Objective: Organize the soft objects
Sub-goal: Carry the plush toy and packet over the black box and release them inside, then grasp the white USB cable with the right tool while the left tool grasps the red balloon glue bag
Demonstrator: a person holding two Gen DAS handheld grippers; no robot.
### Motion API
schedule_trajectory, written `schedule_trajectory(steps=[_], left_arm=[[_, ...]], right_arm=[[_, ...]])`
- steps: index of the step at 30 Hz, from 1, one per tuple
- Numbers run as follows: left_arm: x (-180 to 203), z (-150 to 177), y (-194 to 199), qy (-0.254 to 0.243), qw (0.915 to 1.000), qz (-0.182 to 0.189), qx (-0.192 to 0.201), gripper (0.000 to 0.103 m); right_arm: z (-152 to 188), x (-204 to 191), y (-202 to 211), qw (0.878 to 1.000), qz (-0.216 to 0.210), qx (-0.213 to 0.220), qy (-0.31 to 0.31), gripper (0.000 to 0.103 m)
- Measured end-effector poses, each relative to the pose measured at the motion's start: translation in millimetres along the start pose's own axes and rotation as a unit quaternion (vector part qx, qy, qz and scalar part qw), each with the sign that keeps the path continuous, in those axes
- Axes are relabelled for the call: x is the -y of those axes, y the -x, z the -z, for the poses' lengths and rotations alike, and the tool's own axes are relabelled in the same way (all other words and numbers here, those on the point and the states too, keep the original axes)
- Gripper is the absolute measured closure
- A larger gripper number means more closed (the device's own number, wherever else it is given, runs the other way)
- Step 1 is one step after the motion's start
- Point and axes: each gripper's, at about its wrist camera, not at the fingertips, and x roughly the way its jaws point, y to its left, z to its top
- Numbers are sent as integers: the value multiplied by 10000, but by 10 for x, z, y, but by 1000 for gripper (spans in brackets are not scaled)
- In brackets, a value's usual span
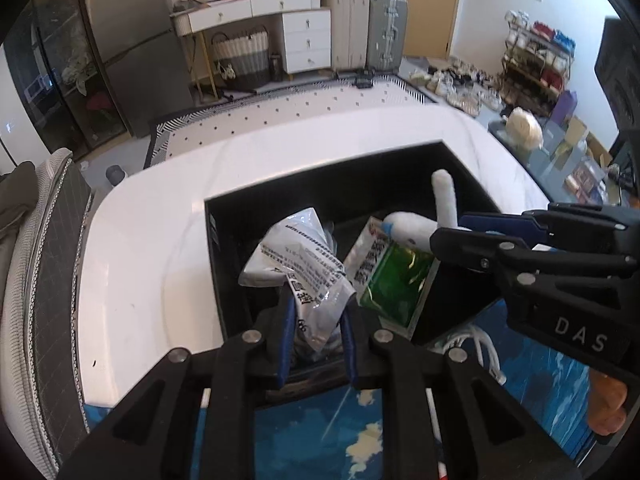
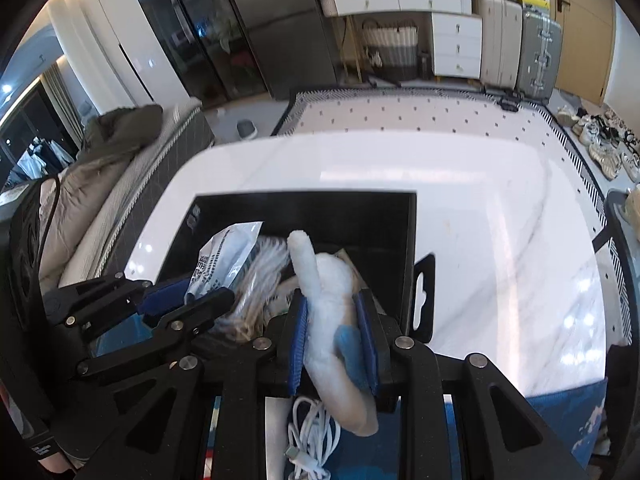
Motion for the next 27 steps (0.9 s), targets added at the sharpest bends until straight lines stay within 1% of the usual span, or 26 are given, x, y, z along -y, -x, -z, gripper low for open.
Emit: schedule_trajectory(steps=[3,7,8,9,10,11,15,17,20,22,23,24,25,26,27], left_arm=[[36,11,23,0,10000,0,-6,85],[8,19,50,-9,10000,18,-10,83],[18,23,53,-19,10000,7,1,79],[6,23,63,-17,10000,30,3,70],[-49,16,71,-8,10000,34,-5,64],[-47,19,88,12,10000,43,4,53],[-105,-10,281,69,9995,-6,304,52],[-126,-30,435,80,9991,97,404,52],[-128,4,676,-44,9986,81,516,50],[-158,62,804,28,9984,161,543,47],[-187,117,874,142,9981,304,515,41],[-212,163,914,223,9977,453,452,31],[-214,199,940,270,9973,556,392,28],[-221,258,967,308,9967,678,336,22],[-197,340,1008,278,9961,787,287,21]], right_arm=[[38,-37,-31,9999,85,-84,75,79],[99,-20,19,10000,-33,-17,-49,79],[102,-1,42,9999,-70,3,-79,79],[117,3,62,9999,-112,14,-117,77],[150,47,99,9997,-171,43,-169,77],[151,67,115,9995,-238,61,-211,75],[153,69,250,9989,-368,183,-237,73],[148,43,380,9986,-404,311,-164,73],[166,8,563,9985,-394,380,-32,73],[216,9,675,9985,-384,379,52,73],[246,5,711,9989,-336,330,84,73],[274,23,746,9992,-294,262,110,72],[319,39,789,9993,-282,190,120,72],[369,52,832,9994,-288,144,136,72],[427,59,890,9993,-316,95,191,72]])
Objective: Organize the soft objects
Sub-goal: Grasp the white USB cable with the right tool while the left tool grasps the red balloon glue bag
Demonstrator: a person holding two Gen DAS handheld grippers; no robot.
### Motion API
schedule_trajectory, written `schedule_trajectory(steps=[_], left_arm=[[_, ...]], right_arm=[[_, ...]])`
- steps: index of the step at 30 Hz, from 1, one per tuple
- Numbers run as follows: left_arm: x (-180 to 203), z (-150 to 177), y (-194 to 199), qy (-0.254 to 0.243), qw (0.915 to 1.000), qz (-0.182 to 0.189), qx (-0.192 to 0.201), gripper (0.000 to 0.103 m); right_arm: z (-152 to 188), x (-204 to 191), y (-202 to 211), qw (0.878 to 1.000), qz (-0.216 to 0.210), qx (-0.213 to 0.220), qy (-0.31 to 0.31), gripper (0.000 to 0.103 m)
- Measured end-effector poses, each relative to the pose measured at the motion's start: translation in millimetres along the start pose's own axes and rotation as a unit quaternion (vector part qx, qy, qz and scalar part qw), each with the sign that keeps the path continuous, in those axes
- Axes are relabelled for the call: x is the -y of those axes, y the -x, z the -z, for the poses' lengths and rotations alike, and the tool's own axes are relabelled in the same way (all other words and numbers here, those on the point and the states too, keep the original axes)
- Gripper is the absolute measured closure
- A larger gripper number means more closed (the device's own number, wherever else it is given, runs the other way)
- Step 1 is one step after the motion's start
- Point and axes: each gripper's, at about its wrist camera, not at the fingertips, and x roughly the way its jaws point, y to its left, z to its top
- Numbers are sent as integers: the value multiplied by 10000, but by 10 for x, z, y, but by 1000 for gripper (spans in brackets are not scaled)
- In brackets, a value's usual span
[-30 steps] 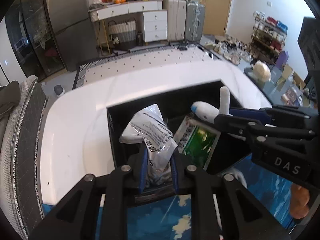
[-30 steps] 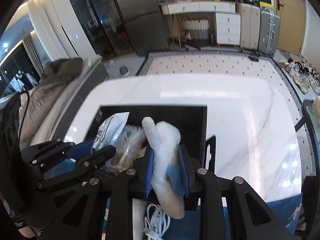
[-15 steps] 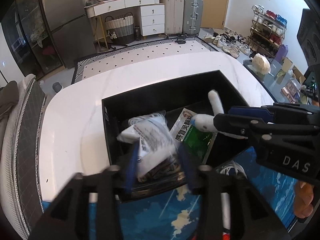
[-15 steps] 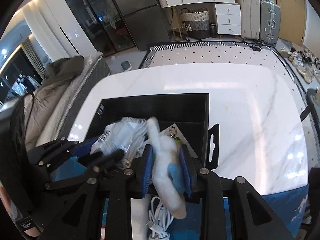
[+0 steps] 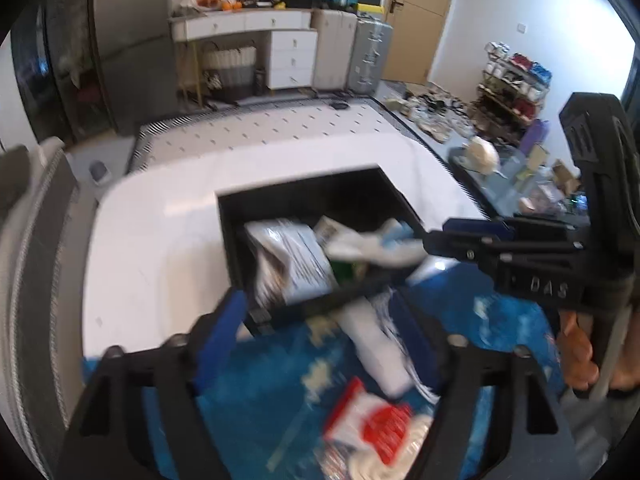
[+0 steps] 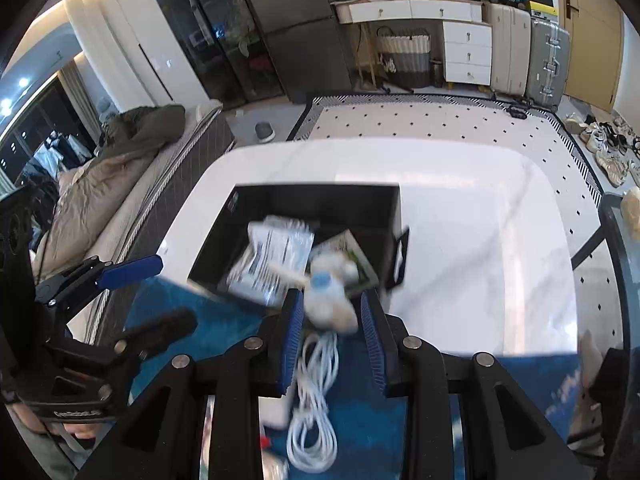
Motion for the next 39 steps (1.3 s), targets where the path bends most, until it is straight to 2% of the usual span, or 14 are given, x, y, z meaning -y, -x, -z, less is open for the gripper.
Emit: schedule_trajectory(steps=[4,8,10,13,15,19,20,21,25,26,27,32,37,39], left_arm=[[229,246,-1,-402,9986,126,-304,21],[406,487,-137,-576,9934,477,-873,21],[462,620,-233,-691,9914,405,-1039,21],[498,734,-405,-843,9881,211,-1273,21],[520,778,-477,-885,9866,204,-1353,21],[539,823,-610,-888,9852,178,-1458,23],[543,804,-623,-893,9855,191,-1432,33],[553,792,-624,-951,9854,194,-1402,42],[558,772,-660,-1009,9855,54,-1363,47],[531,768,-649,-960,9862,49,-1345,48],[506,772,-636,-918,9870,24,-1318,48],[337,850,-582,-789,9891,-106,-1241,48],[256,900,-574,-752,9894,-127,-1234,48],[247,907,-569,-757,9896,-144,-1216,44]], right_arm=[[257,2,112,9997,-21,-173,141,72],[515,-66,-43,9980,-164,-555,271,70],[623,-128,-127,9969,-126,-654,408,69],[730,-168,-270,9958,-31,-776,494,61],[749,-188,-347,9955,53,-784,530,46],[731,-200,-493,9951,51,-840,526,44],[719,-190,-504,9954,30,-819,488,43],[709,-182,-515,9957,23,-795,464,43],[684,-174,-546,9956,-44,-796,492,46],[690,-170,-549,9954,-86,-821,484,51],[698,-164,-552,9951,-164,-849,477,57],[771,-87,-519,9940,-234,-976,446,69],[799,-164,-565,9934,-21,-1014,540,70],[793,-190,-653,9925,59,-1079,574,69]])
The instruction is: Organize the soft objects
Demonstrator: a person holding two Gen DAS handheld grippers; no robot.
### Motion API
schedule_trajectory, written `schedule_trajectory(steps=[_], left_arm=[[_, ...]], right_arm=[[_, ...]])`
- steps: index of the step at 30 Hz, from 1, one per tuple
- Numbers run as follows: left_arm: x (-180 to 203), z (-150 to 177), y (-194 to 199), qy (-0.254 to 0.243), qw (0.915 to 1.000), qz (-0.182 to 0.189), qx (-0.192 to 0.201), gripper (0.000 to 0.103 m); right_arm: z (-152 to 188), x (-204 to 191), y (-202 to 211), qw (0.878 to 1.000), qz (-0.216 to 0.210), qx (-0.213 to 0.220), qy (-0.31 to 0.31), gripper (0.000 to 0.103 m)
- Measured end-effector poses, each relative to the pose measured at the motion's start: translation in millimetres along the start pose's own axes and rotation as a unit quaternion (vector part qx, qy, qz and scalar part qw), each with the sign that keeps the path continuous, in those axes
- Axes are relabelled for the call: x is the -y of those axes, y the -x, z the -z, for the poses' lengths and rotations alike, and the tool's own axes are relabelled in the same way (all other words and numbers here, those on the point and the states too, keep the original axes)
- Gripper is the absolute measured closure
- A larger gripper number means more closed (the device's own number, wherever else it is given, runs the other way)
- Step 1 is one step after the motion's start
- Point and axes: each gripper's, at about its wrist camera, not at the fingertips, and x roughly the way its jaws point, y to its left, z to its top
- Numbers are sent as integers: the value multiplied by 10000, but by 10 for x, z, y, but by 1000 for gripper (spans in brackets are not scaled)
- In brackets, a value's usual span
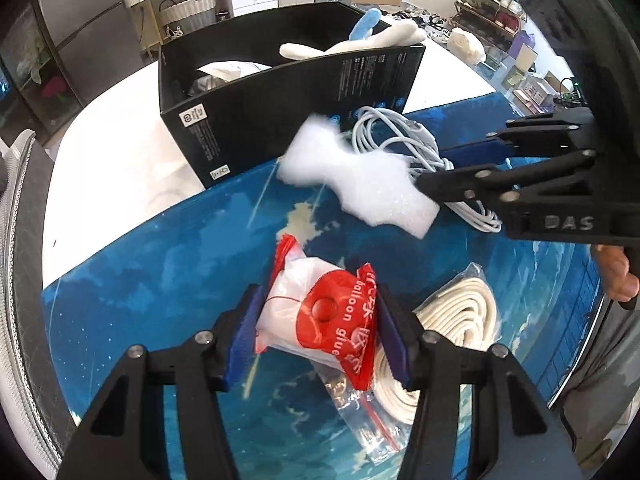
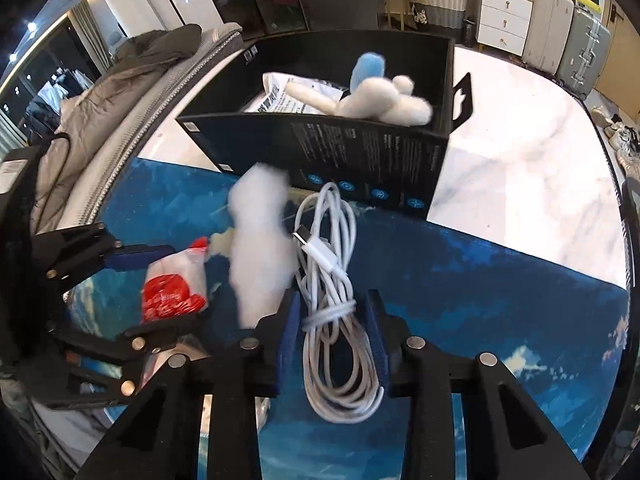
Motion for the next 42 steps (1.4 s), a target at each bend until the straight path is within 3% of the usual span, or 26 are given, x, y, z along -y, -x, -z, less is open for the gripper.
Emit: schedule_trajectory(steps=[5,7,9,18,25,26,29,31,33,42], left_arm=[[83,2,-87,-134,9997,-225,28,38],[75,17,-82,-132,9997,-192,73,45],[78,28,-63,-156,9997,-164,81,50],[34,-2,52,-170,9991,-279,264,53],[-51,9,-23,-34,9997,-167,145,30],[-65,13,-45,14,9998,-160,112,21],[-115,23,-99,212,9997,-62,55,18],[-98,25,-108,150,9998,-132,48,25],[-63,25,-81,41,9998,-170,123,47],[-47,20,-1,-2,9999,-84,124,53]], right_arm=[[-90,-139,-79,9997,184,51,183,67],[-68,-180,-67,9993,304,-51,228,76],[-17,-182,-37,9996,118,-174,168,78],[149,-182,49,9996,65,-205,160,78],[207,-212,68,9996,-33,-170,201,78],[208,-211,65,9996,-16,-177,207,77],[210,-231,15,9995,-60,-251,172,76],[213,-264,12,9994,-36,-243,226,76],[211,-282,-1,9994,-42,-250,253,76],[232,-317,29,9995,-117,-193,215,80]])
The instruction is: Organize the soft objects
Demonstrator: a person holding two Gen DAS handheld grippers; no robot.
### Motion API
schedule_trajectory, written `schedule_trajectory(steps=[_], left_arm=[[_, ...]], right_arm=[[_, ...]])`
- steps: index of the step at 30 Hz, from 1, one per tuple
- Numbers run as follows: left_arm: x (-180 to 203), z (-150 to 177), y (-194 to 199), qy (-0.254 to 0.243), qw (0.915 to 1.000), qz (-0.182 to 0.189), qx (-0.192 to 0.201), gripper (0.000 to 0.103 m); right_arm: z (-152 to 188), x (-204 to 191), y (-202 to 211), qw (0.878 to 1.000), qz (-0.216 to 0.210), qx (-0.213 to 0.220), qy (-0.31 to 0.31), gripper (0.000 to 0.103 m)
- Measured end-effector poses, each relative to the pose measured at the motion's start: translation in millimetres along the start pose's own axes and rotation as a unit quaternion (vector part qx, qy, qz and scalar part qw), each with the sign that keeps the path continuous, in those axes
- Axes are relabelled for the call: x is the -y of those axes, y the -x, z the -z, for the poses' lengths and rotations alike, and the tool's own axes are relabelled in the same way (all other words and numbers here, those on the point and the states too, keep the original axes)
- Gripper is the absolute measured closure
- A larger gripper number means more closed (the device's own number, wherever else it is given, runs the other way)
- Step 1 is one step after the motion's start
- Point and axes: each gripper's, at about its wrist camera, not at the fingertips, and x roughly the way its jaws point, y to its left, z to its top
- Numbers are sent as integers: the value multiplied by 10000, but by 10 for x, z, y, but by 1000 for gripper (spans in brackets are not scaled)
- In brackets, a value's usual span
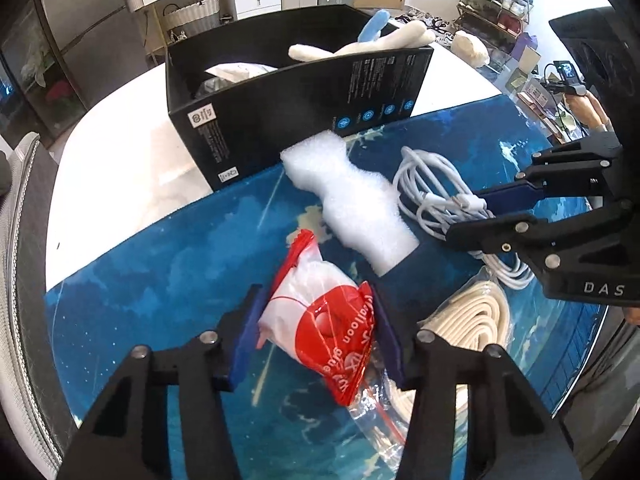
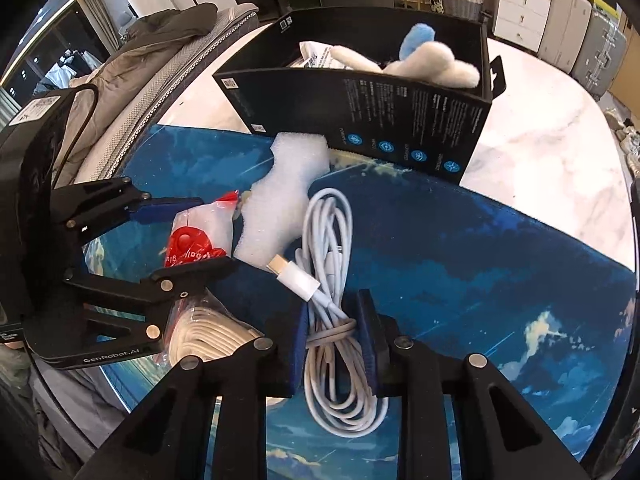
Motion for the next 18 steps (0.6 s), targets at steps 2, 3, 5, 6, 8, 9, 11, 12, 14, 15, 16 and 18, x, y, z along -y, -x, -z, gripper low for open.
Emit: schedule_trajectory(steps=[2,3,5,6,8,9,11,12,14,15,16,18], left_arm=[[63,-43,15,-29,10000,-7,62,53],[76,-55,52,-48,9999,-29,131,53],[89,-85,98,-40,9997,-10,232,52],[103,-98,144,-56,9995,9,323,52],[105,-111,199,-80,9991,-11,427,52],[106,-126,225,-78,9988,3,476,52],[85,-130,234,-49,9988,29,487,52],[65,-129,215,-29,9990,14,454,52],[20,-129,180,26,9992,0,407,52],[-4,-123,162,47,9993,0,376,52],[-21,-114,149,65,9993,-22,365,52],[-4,-105,118,58,9994,-48,324,52]], right_arm=[[-11,-10,30,10000,13,49,23,80],[-10,-12,46,10000,11,67,21,80],[-10,-28,80,9999,-23,101,23,80],[-13,-41,99,9999,-13,135,37,80],[-20,-59,149,9997,56,229,66,80],[-20,-59,168,9997,53,247,74,80],[-30,-27,185,9998,15,218,34,80],[-25,-9,186,9998,25,206,15,80],[-9,44,144,9998,84,157,-35,80],[-3,60,113,9999,56,99,-56,80],[3,79,97,9999,30,78,-90,80],[11,95,84,9999,29,55,-115,80]])
